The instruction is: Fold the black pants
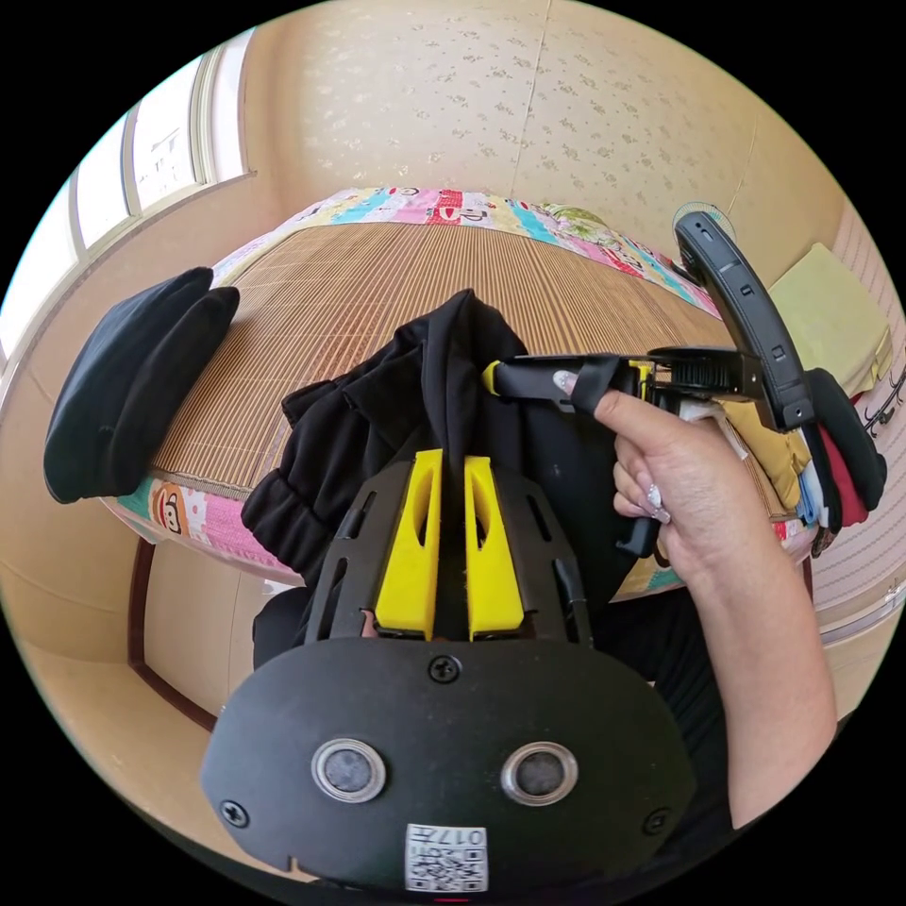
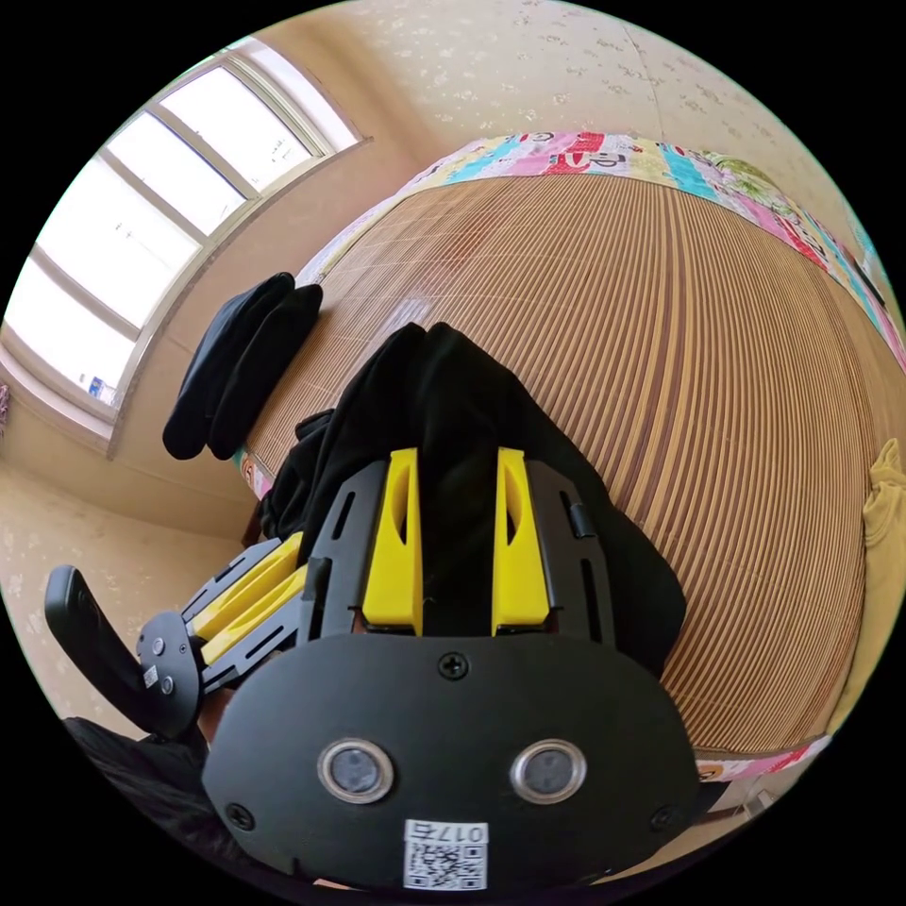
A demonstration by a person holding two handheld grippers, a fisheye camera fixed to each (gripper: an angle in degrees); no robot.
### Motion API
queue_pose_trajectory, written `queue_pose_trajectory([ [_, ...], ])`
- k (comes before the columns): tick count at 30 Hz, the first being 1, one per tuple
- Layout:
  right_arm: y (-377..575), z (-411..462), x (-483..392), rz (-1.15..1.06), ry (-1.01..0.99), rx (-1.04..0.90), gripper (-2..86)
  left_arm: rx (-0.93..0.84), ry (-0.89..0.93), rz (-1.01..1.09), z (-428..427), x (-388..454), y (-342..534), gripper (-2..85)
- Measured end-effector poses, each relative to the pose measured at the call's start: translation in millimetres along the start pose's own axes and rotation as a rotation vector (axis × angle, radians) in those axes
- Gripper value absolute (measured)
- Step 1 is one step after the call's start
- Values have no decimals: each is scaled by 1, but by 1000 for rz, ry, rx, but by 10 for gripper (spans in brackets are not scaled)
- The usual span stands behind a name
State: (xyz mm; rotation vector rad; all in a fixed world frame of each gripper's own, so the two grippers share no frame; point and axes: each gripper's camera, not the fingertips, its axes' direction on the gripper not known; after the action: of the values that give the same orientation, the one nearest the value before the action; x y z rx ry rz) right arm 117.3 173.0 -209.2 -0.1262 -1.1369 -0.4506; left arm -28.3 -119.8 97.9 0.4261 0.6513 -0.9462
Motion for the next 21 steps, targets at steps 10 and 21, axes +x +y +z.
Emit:
queue_pose_trajectory([
  [10, 5, -23, -40, -2, 26, 34, 122, -3, -15, 6, -6, 11, 0, 49],
  [21, 6, -64, -108, -41, 149, 82, 120, 4, -48, 13, -17, 16, 3, 49],
])
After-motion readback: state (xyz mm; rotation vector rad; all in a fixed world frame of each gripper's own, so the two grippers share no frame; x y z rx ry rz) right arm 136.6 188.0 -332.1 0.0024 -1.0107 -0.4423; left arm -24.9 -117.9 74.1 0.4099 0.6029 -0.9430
